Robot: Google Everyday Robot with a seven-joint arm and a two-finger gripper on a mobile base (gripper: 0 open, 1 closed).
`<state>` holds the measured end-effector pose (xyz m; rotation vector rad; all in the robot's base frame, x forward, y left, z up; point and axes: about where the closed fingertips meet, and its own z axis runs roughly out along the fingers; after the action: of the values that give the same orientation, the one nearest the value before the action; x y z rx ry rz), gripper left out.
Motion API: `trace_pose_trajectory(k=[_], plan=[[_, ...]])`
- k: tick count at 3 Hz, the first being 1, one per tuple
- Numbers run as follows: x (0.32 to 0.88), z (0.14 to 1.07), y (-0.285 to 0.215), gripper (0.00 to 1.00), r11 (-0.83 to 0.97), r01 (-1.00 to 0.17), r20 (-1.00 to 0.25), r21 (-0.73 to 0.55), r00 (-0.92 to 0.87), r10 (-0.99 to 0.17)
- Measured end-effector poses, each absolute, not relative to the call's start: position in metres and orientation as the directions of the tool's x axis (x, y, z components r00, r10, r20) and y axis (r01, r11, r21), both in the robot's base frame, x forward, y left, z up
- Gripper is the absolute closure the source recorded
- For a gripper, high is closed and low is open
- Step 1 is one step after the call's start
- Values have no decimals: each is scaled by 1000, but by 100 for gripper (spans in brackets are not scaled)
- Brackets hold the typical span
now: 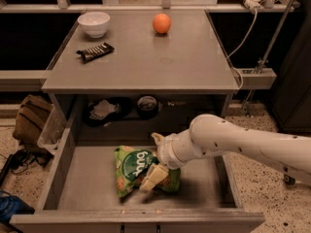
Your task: Pick green rice chip bag from top drawer and place on counter
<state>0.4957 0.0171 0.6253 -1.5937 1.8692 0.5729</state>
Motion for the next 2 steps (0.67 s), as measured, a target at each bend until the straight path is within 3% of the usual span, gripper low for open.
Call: trace_pose_trajectory(k=[1, 2], plan=[[491, 611, 13, 0, 192, -981, -687, -36, -115, -718], [485, 605, 10, 18, 189, -982, -693, -26, -119, -711]])
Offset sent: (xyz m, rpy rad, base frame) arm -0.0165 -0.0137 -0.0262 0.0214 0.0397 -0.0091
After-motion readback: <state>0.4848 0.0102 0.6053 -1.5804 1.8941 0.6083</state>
